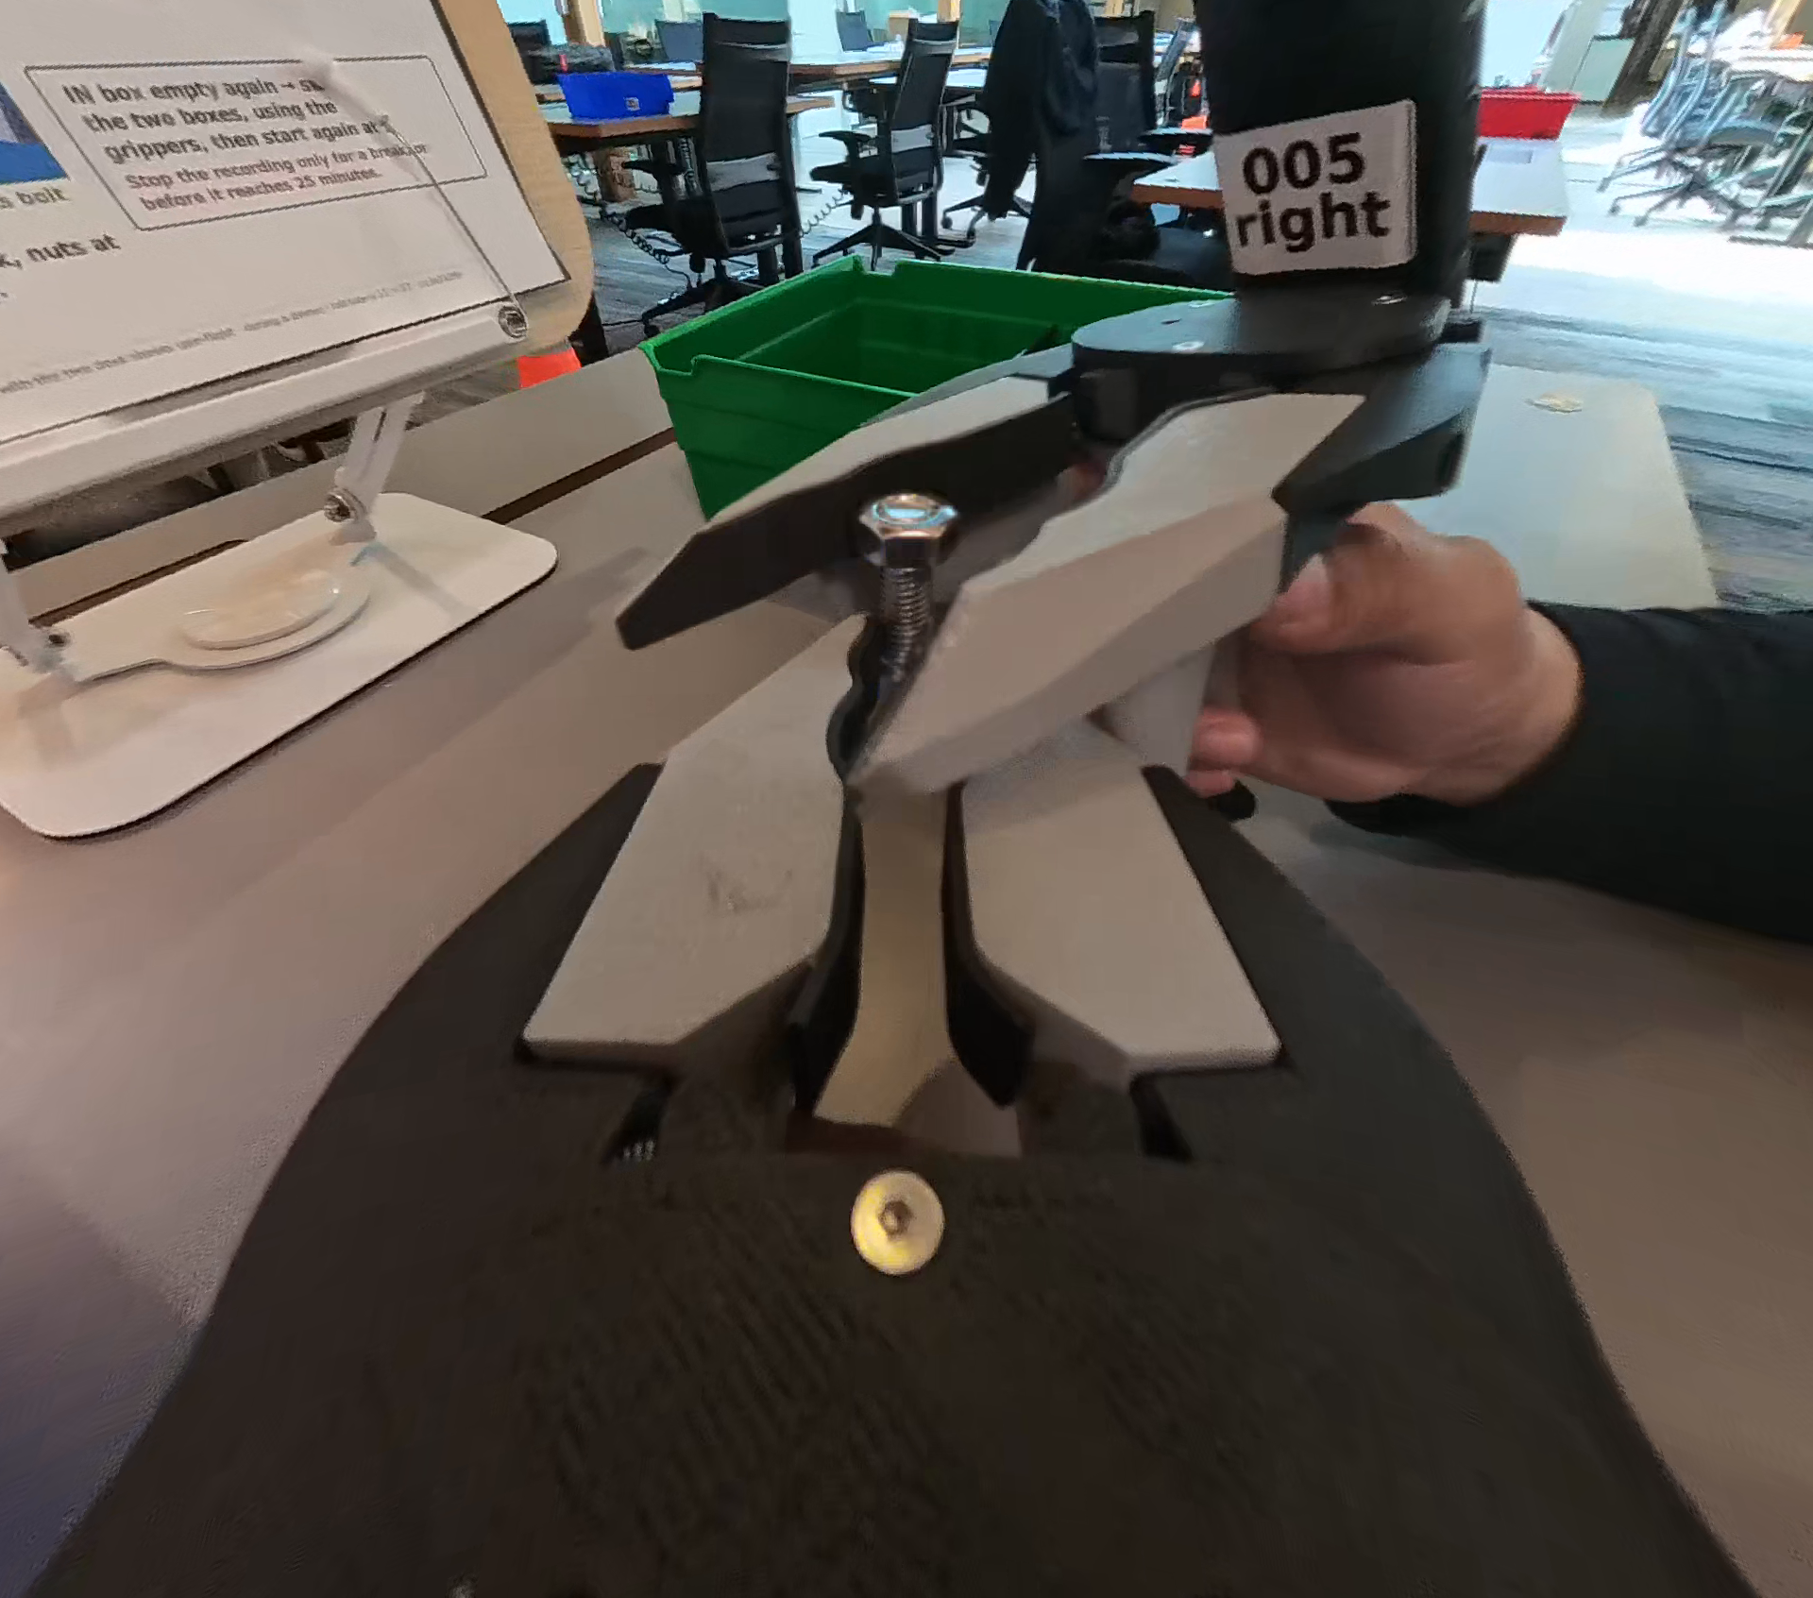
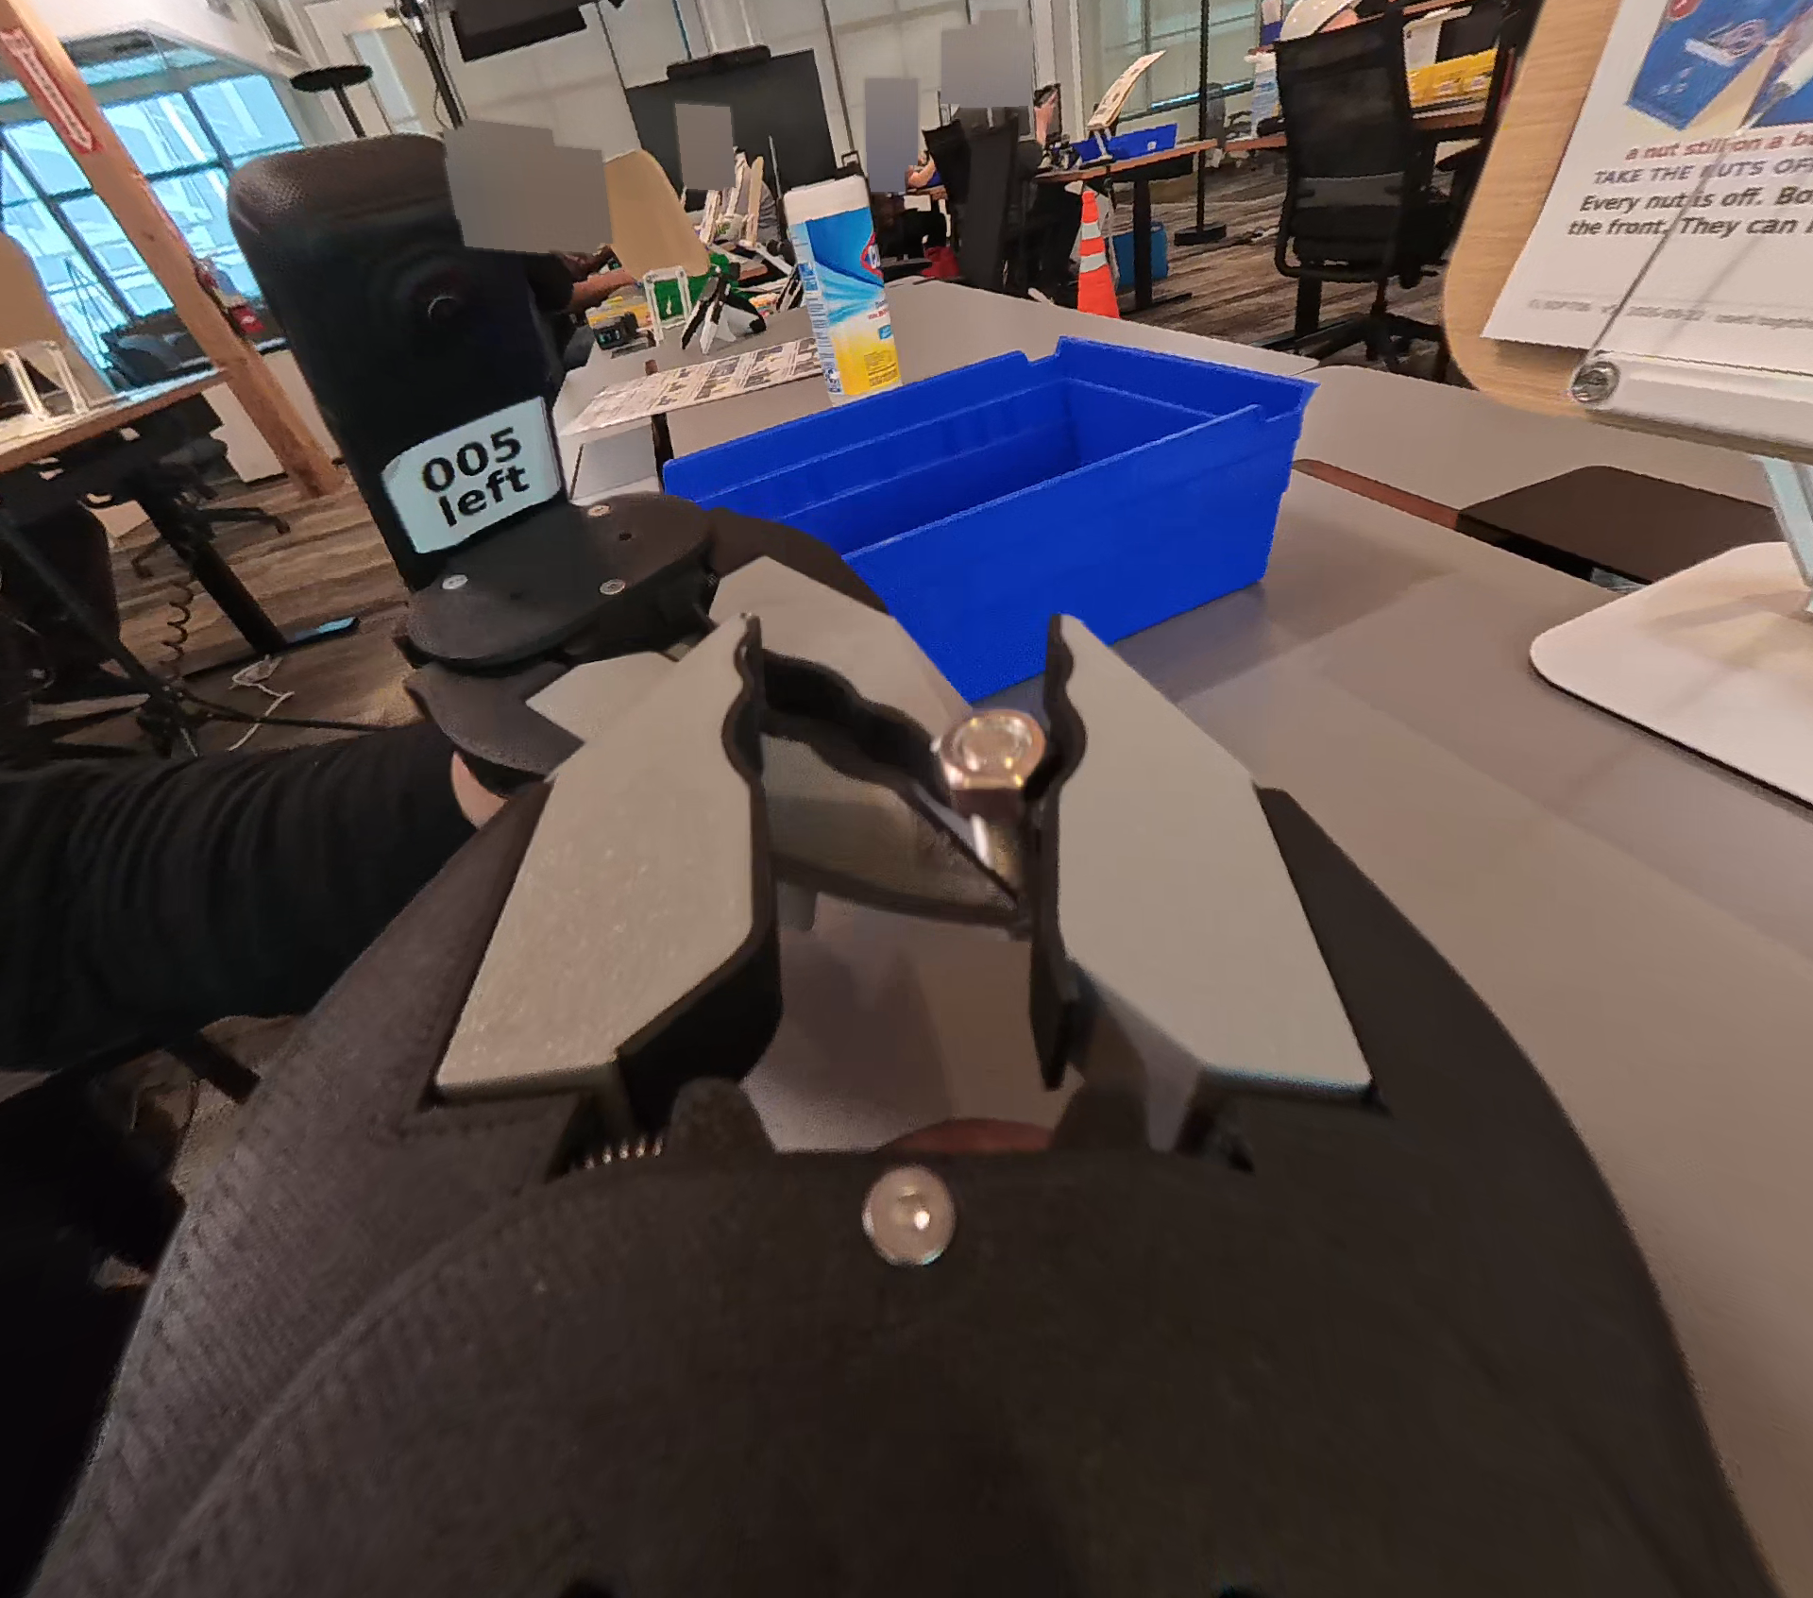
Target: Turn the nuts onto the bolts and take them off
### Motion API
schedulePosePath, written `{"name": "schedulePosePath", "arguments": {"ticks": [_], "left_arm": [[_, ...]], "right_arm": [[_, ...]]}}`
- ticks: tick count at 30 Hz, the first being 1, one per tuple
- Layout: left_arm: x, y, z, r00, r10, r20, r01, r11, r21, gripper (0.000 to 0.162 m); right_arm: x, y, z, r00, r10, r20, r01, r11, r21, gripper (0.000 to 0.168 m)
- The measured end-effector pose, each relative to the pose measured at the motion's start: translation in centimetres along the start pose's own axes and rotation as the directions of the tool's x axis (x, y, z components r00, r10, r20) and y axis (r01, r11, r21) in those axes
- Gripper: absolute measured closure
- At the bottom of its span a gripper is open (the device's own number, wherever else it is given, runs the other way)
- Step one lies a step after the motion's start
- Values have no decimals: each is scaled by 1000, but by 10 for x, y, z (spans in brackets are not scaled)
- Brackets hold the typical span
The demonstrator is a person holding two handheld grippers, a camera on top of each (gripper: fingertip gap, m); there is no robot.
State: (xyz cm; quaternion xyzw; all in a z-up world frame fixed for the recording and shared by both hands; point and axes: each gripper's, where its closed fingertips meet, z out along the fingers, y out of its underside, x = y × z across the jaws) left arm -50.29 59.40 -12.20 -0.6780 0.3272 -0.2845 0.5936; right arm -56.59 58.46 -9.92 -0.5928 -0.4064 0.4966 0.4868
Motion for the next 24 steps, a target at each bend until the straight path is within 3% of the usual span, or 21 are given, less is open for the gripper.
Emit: {"name": "schedulePosePath", "arguments": {"ticks": [8, 11, 16, 24], "left_arm": [[-33, -4, -14, 993, -92, 74, 89, 995, 39, 156], [-27, -3, -11, 996, -65, 67, 63, 998, 26, 156], [-4, 1, -1, 1000, -1, 23, 1, 1000, -3, 156], [-35, -1, -14, 992, -8, 128, 8, 1000, -1, 156]], "right_arm": [[15, -12, -16, 999, 34, -26, -33, 998, 49, 118], [9, -7, -12, 1000, 28, 1, -28, 999, 30, 122], [0, 0, -1, 1000, -3, 11, 3, 1000, -3, 109], [15, -11, -16, 999, 20, -29, -19, 999, 42, 114]]}}
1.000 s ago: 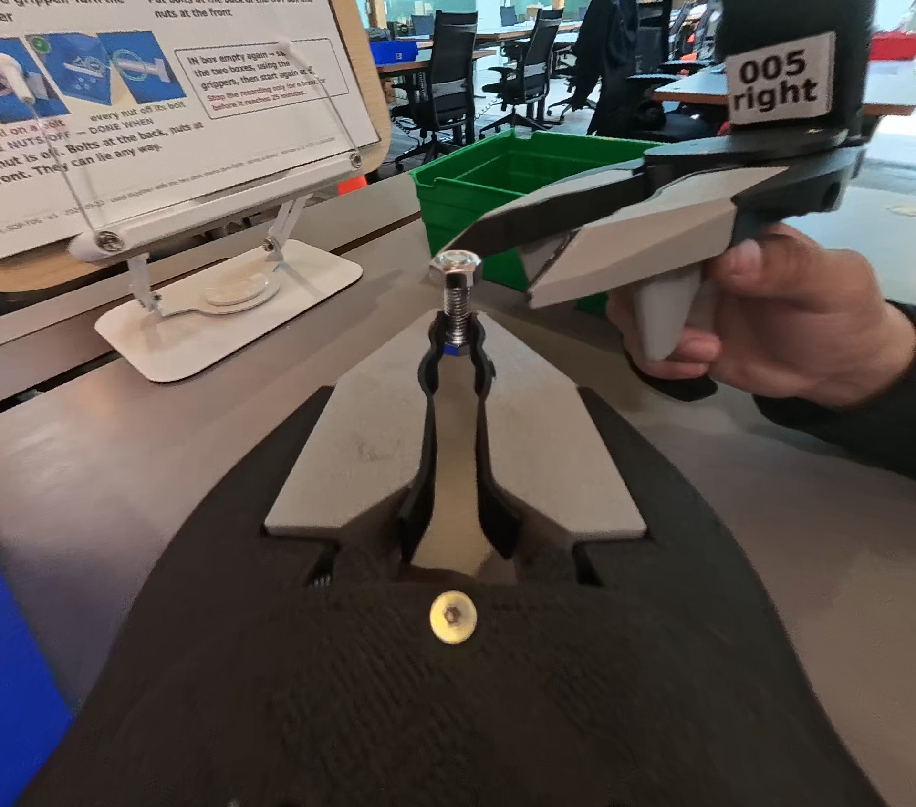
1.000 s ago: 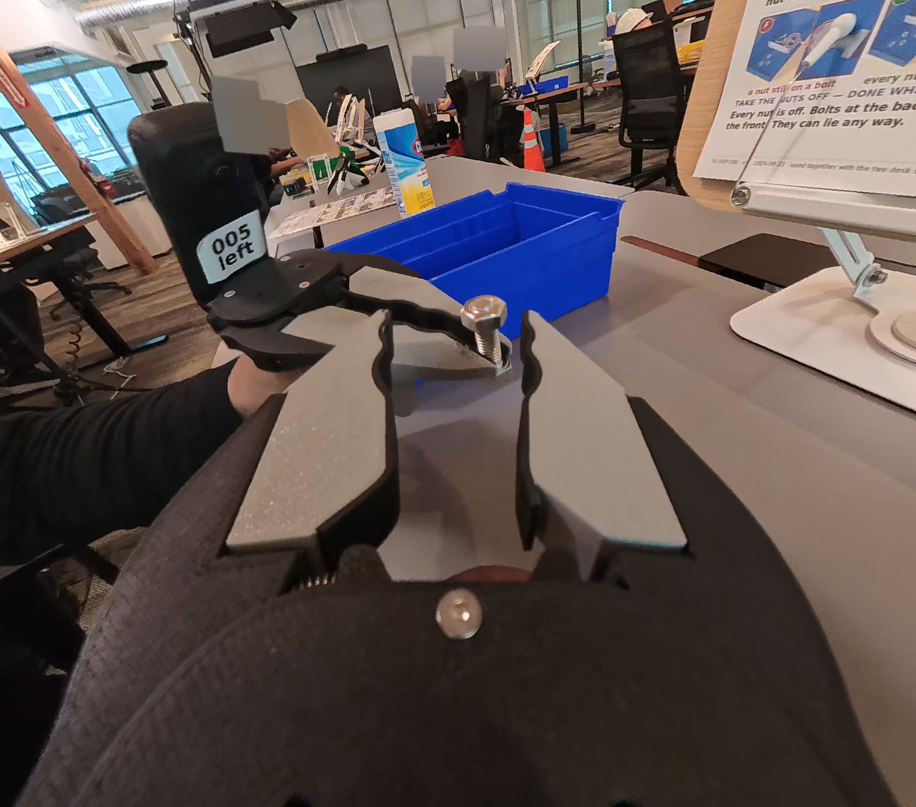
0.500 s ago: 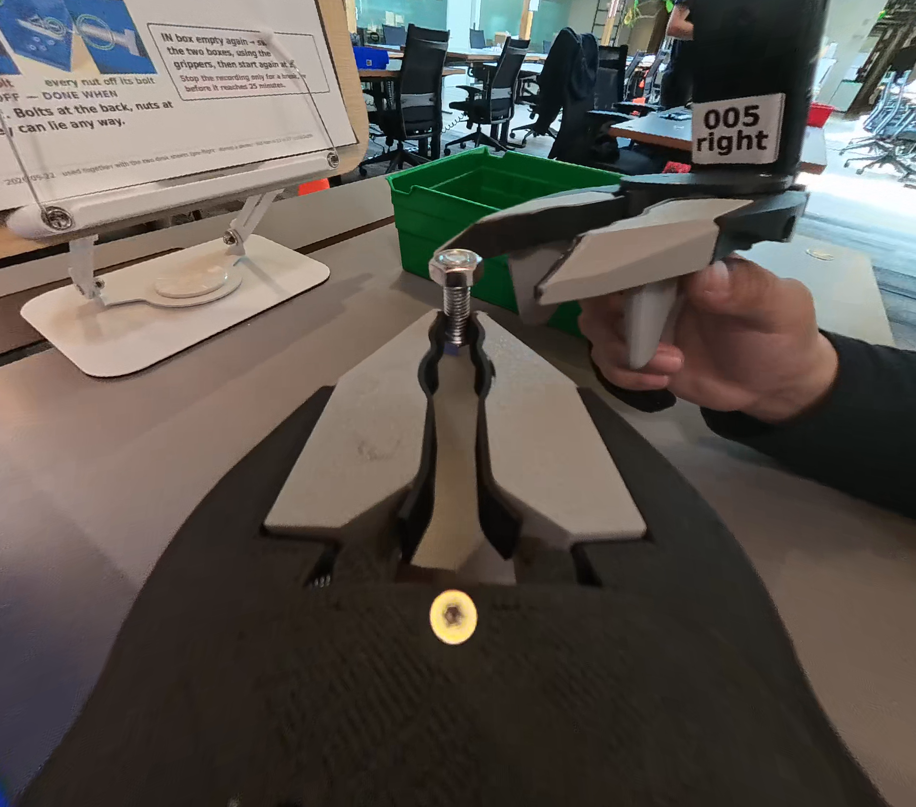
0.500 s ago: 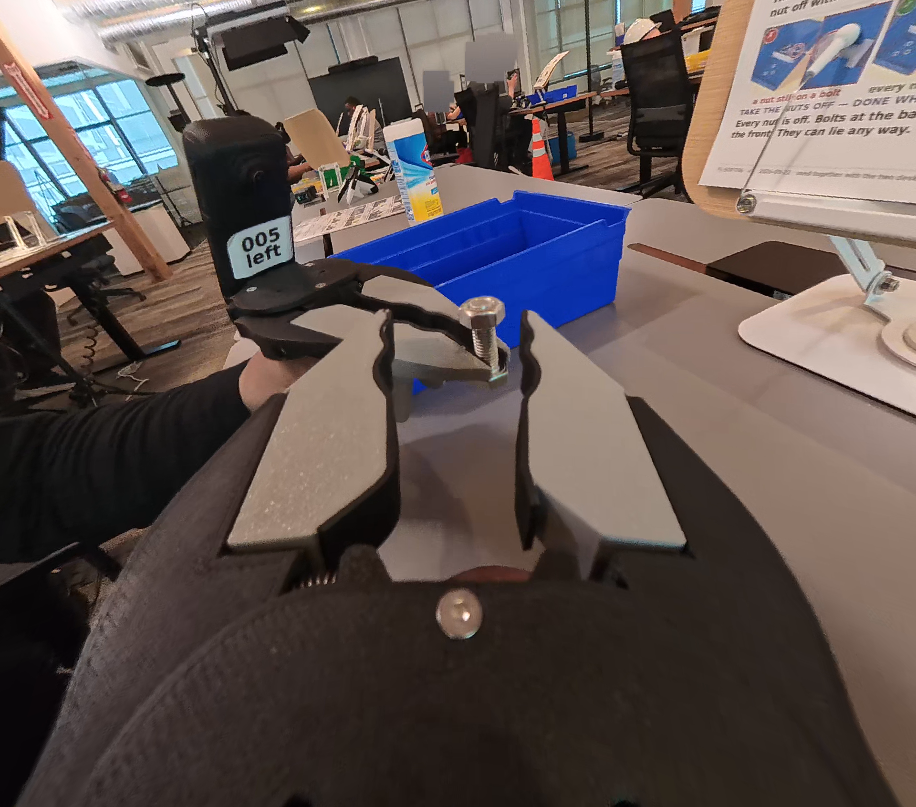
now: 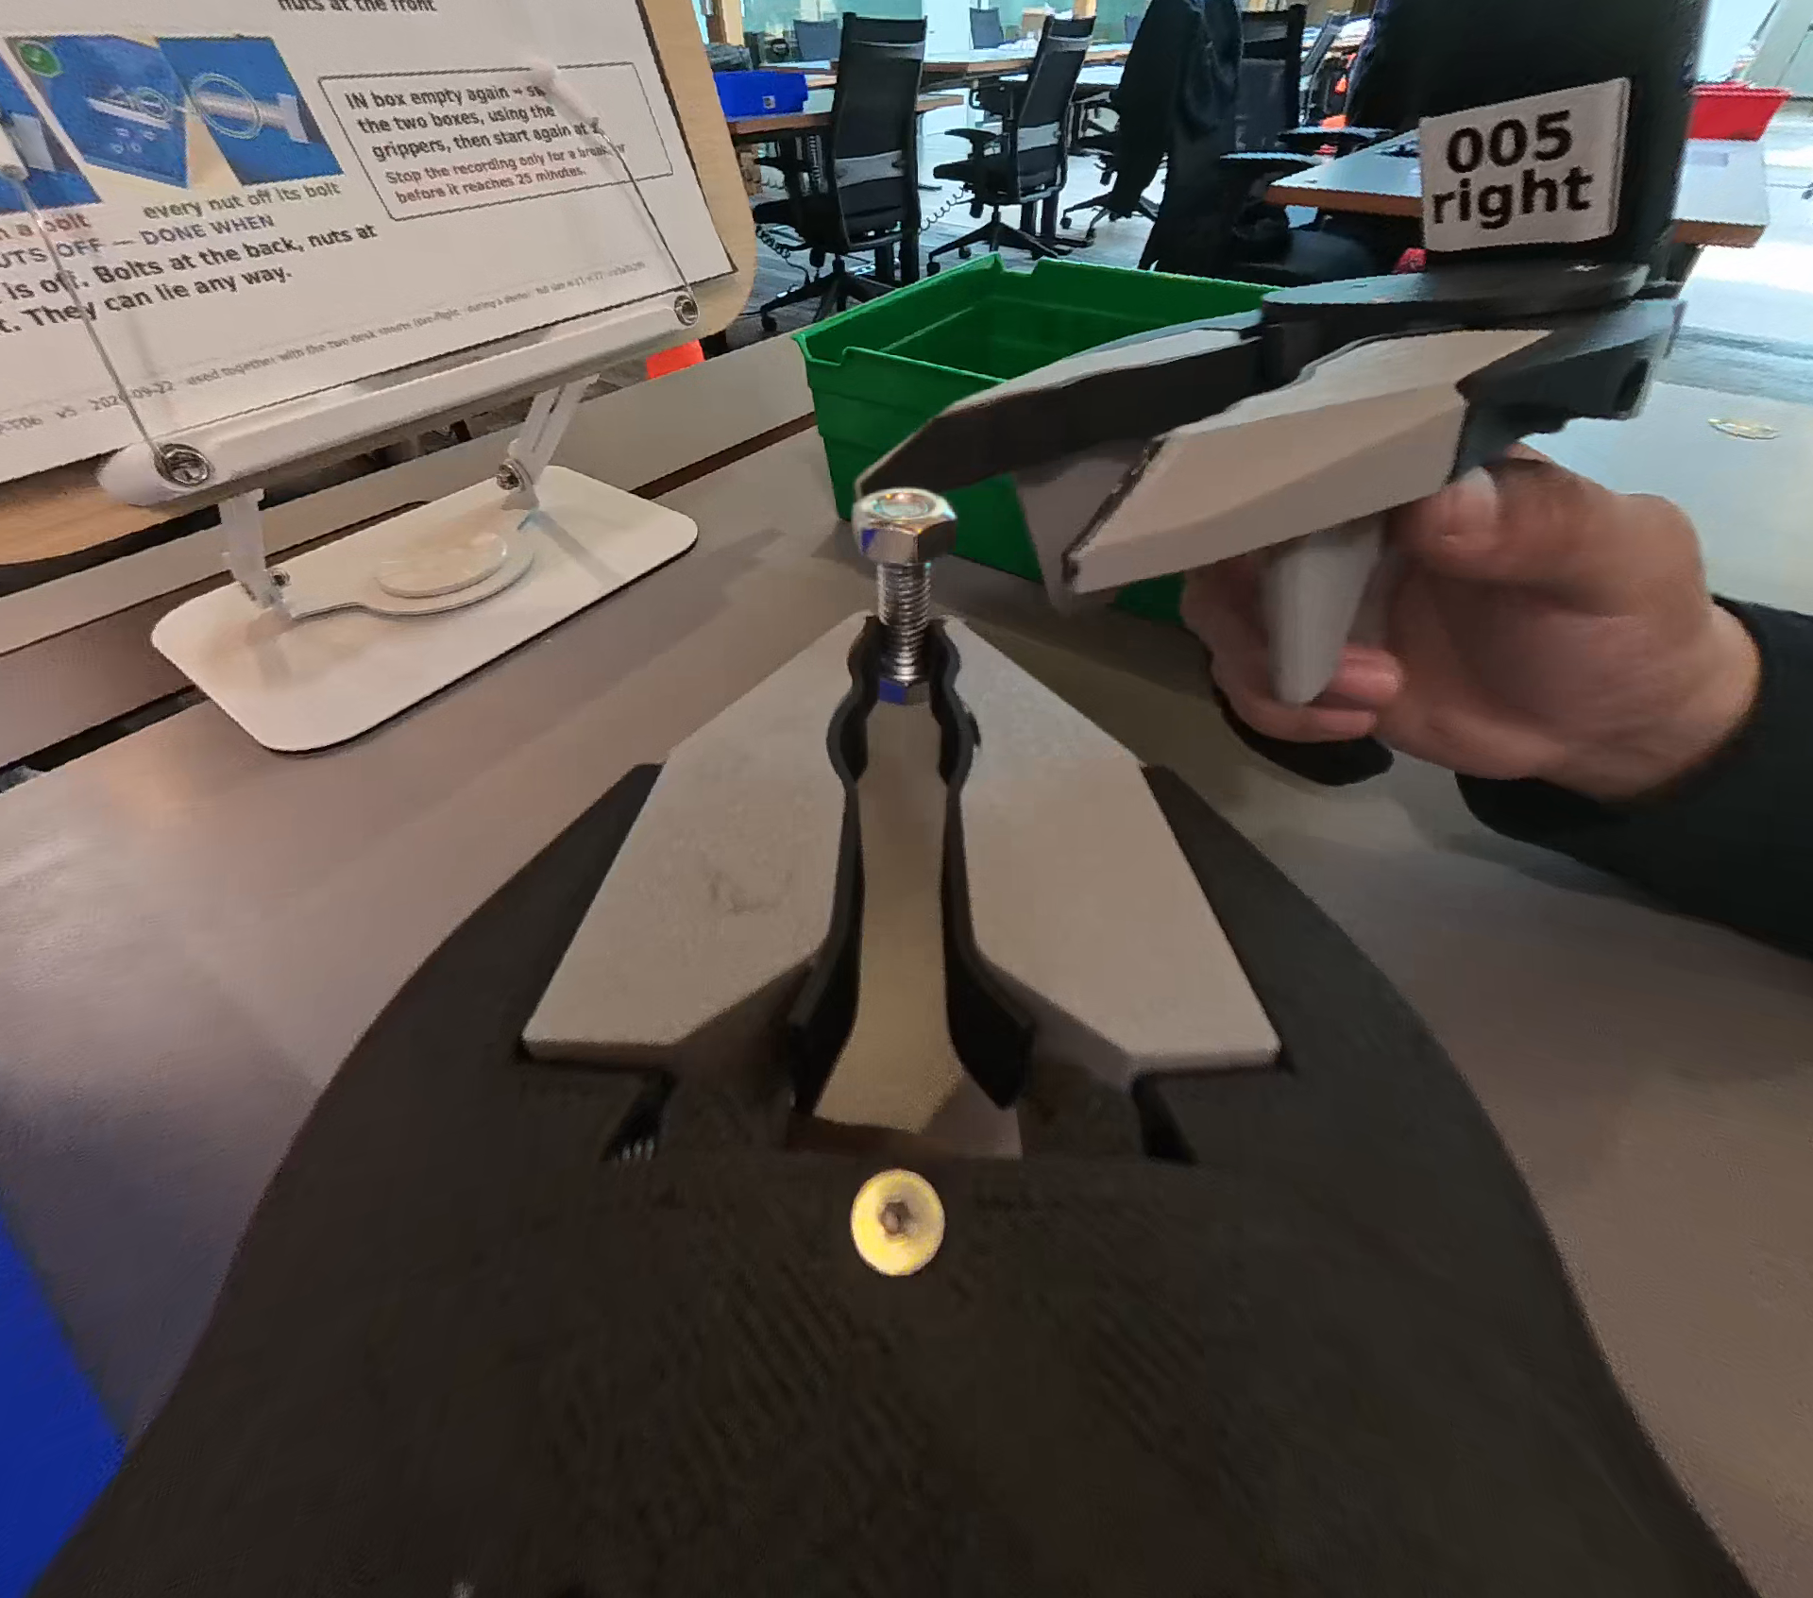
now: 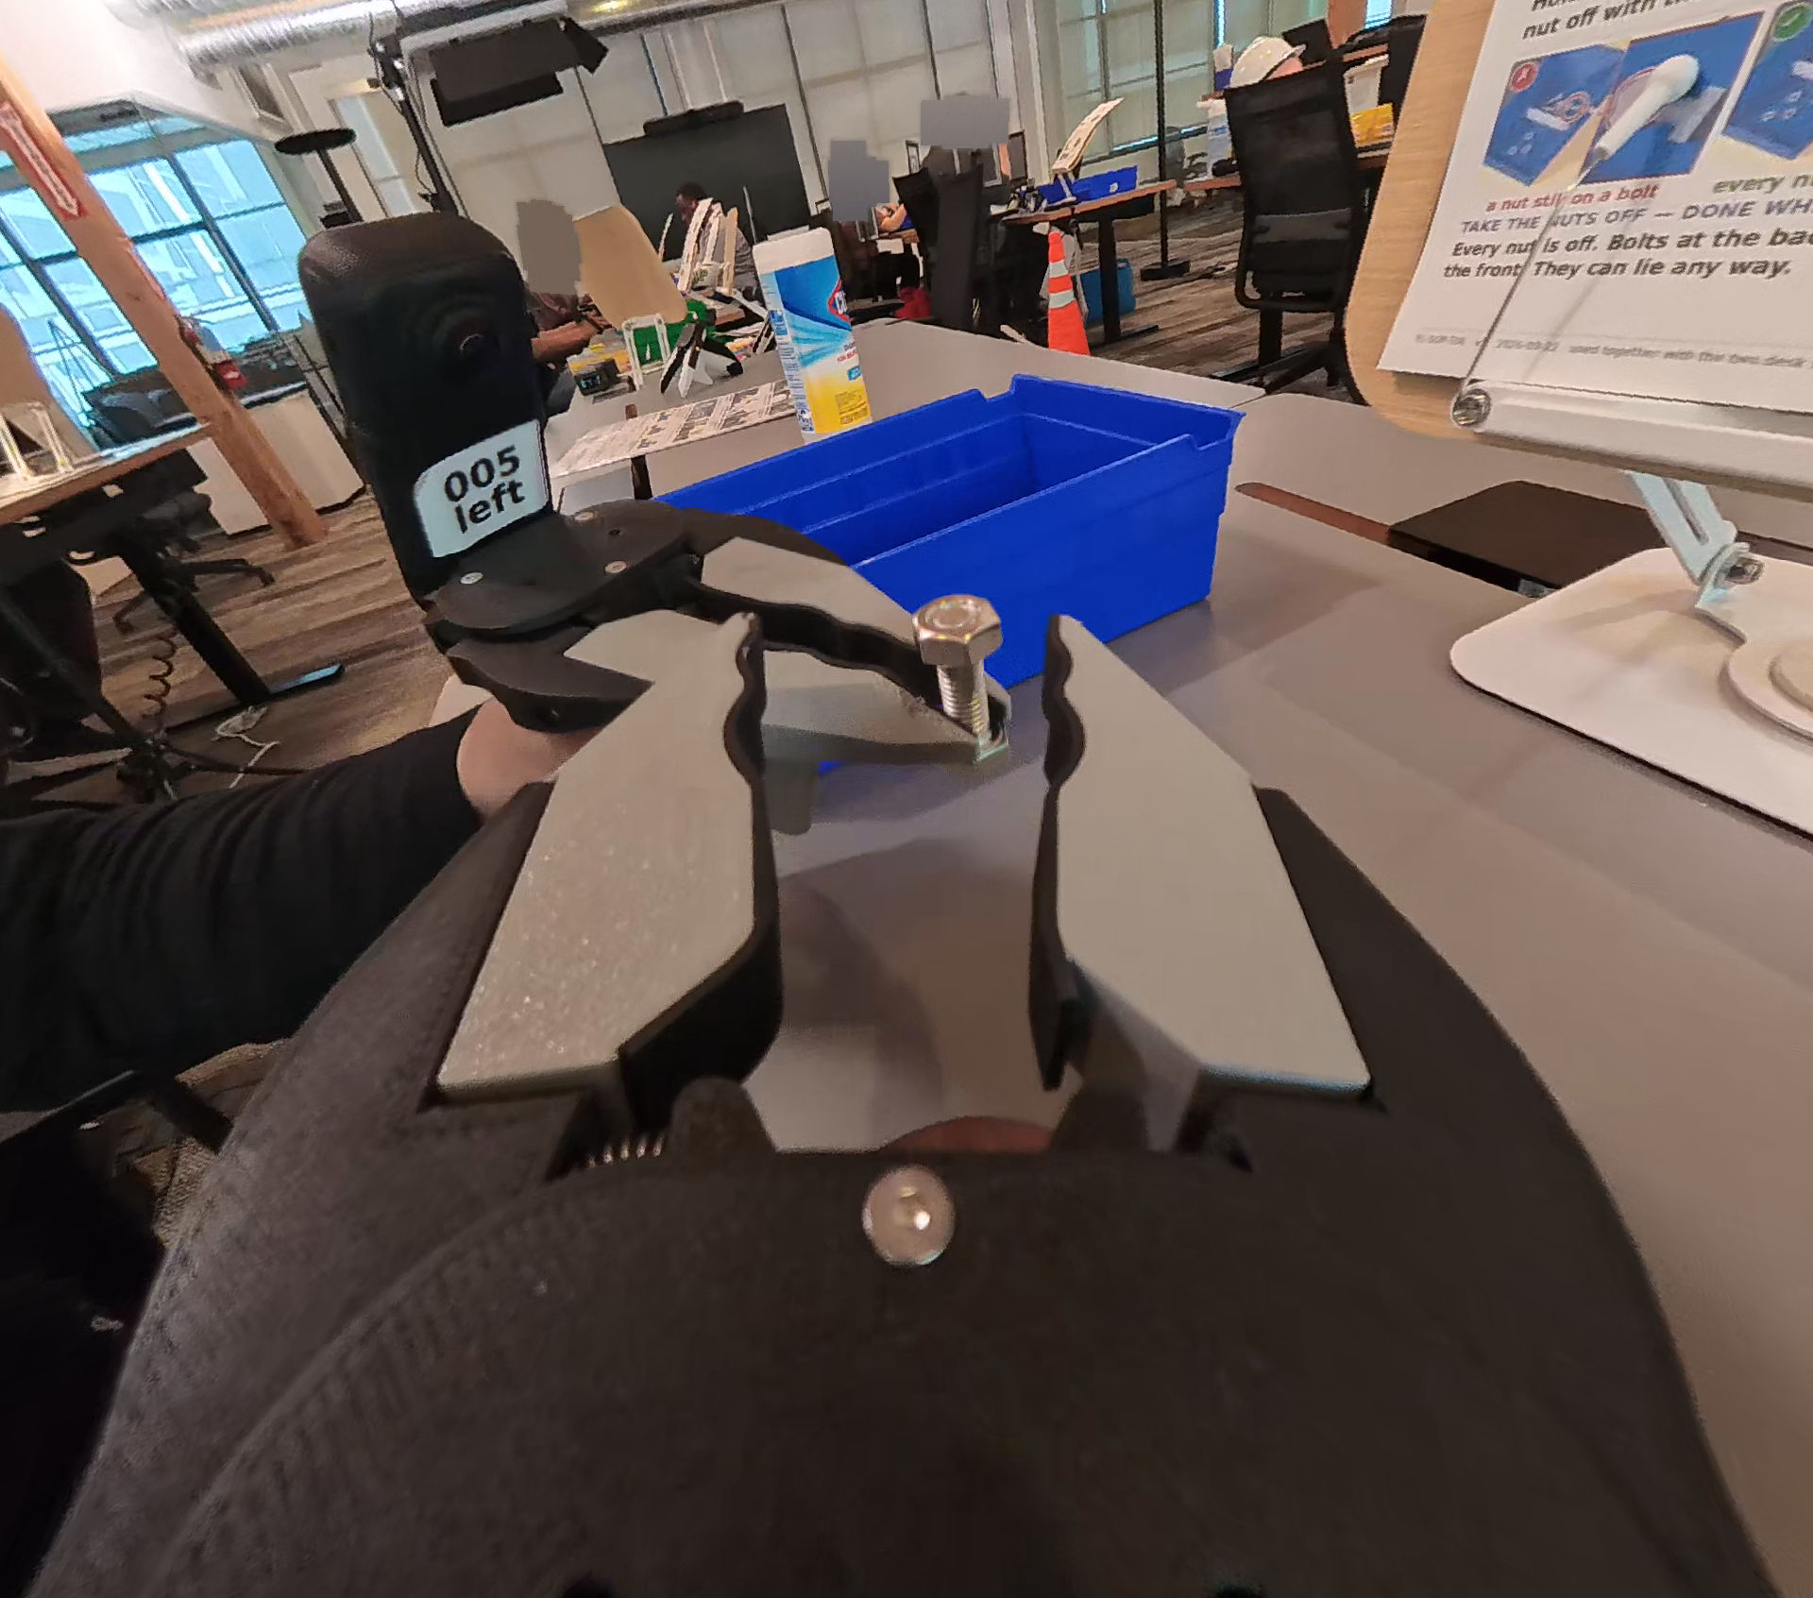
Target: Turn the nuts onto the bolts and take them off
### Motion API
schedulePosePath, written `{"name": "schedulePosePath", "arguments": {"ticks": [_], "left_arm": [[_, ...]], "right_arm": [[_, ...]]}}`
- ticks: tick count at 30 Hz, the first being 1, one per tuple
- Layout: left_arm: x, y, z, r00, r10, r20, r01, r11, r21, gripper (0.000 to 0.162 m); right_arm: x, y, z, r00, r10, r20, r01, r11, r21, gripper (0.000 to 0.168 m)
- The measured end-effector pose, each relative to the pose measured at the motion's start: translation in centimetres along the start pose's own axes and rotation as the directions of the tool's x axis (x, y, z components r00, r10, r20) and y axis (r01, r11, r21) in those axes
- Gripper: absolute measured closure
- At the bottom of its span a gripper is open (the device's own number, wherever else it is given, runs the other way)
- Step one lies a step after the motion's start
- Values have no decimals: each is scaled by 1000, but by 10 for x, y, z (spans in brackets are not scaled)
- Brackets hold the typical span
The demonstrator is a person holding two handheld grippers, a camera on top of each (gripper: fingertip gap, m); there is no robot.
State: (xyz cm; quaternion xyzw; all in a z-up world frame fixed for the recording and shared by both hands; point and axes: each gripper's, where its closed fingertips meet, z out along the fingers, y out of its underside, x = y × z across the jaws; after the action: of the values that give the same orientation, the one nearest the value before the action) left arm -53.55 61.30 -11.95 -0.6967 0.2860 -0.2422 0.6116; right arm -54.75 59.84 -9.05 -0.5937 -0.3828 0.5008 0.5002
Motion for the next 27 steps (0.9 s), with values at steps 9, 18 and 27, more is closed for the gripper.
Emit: {"name": "schedulePosePath", "arguments": {"ticks": [9, 18, 27], "left_arm": [[31, 2, 10, 996, 71, -58, -72, 997, -10, 156], [-10, -2, -3, 999, -15, 41, 15, 1000, 15, 156], [31, 2, 10, 997, 61, -56, -62, 998, -9, 156]], "right_arm": [[-16, 9, 14, 999, -29, 28, 30, 999, -30, 103], [-4, -1, 1, 1000, -22, -4, 22, 1000, 6, 113], [-16, 8, 13, 999, -50, 21, 51, 998, -25, 102]]}}
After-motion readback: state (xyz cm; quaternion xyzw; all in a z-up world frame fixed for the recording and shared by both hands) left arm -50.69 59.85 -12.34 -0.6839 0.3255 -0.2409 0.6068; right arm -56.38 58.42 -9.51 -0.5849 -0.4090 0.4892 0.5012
